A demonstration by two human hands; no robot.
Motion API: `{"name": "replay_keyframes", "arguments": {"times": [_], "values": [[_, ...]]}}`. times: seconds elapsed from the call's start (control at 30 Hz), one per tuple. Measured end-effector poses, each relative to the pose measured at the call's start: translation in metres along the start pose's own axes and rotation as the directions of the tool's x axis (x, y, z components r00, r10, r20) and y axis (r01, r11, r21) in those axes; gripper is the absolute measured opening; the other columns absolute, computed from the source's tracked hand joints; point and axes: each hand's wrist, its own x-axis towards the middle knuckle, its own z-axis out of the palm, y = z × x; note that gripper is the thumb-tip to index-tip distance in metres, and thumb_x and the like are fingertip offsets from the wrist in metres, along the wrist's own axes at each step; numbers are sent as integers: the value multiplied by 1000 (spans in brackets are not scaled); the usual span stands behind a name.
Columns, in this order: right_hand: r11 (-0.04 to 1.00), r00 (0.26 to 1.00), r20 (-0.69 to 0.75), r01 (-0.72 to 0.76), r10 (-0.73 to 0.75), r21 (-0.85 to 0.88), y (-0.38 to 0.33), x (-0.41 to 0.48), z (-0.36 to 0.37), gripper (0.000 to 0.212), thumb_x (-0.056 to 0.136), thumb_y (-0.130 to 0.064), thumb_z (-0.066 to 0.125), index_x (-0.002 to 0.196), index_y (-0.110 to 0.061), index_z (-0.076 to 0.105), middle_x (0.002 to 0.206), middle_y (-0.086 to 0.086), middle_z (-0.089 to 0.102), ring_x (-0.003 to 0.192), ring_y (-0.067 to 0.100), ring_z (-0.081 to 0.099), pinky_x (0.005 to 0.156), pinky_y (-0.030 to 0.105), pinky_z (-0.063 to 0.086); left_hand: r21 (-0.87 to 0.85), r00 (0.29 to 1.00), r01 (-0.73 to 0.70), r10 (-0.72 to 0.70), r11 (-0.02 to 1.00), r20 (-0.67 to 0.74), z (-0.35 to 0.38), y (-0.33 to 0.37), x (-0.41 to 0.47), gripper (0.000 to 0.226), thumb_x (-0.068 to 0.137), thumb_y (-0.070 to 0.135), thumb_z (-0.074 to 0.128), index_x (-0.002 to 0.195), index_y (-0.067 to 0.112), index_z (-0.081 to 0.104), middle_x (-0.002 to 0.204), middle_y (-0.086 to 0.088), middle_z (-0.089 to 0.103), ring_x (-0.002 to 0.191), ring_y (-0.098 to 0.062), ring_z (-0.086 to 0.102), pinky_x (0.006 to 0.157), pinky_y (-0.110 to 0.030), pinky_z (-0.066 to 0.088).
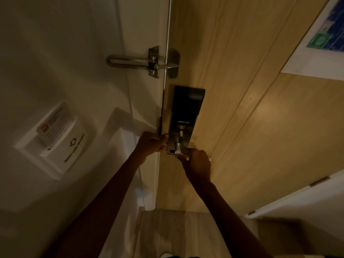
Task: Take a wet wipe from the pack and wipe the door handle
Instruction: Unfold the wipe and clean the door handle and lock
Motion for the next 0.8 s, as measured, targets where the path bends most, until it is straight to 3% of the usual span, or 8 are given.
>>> {"name": "replay_keyframes", "arguments": {"times": [0.1,0.2,0.3,0.4,0.5,0.6,0.73,0.8], "values": [[1000,1000,-23,-18,18,-7,2,4,1,20,83,-40,71,87,-22,78,83,-2,77,72,11,69,60,19,43,16,999,-35,34,999,17,3,3,0,20,94,11,57,77,1,55,50,-2,39,42,-10,36,45,-18,32],[998,994,88,-56,59,-41,15,7,0,24,80,-41,72,92,-22,78,89,-4,77,78,10,69,67,20,48,46,998,-24,22,999,62,2,1,5,26,96,13,54,72,3,50,49,-1,34,41,-10,33,45,-17,30],[997,978,210,20,-4,-75,29,11,-11,24,78,-37,74,99,-26,77,95,-4,77,83,12,70,76,28,54,57,999,4,-7,998,45,1,-2,8,40,96,17,55,58,10,42,42,9,36,39,-7,34,45,-17,32],[985,949,310,105,-59,-136,34,22,-33,21,77,-35,76,96,-25,78,90,-3,77,75,11,69,67,22,47,0,1000,8,-8,1000,23,3,-2,8,51,95,14,57,45,20,47,42,11,39,39,-6,36,43,-16,31],[979,920,385,140,-74,-146,44,31,-48,22,75,-39,76,96,-30,77,95,-5,75,82,8,66,70,23,47,-55,1000,16,-16,998,5,5,1,7,35,95,11,56,62,10,46,43,10,37,38,-4,35,41,-14,30],[979,887,454,160,-88,-123,61,35,-59,37,70,-53,68,98,-30,76,107,-7,72,92,8,65,79,26,50,-35,1000,0,1,999,10,5,-1,6,43,95,15,57,55,12,42,40,11,38,37,-4,35,41,-14,30],[987,889,452,129,-72,-96,76,34,-73,23,74,-25,80,97,-26,78,97,-6,75,85,7,68,72,20,50,-9,999,-22,21,1000,-39,5,-1,2,35,93,17,61,60,8,52,44,7,46,39,-6,41,42,-15,34],[991,901,424,123,-91,-47,80,30,-80,18,77,-23,79,95,-22,79,88,-6,76,73,3,68,64,15,48,-3,999,-30,30,1000,-37,5,0,1,34,92,20,62,62,7,54,46,4,46,41,-8,41,44,-17,34]]}}
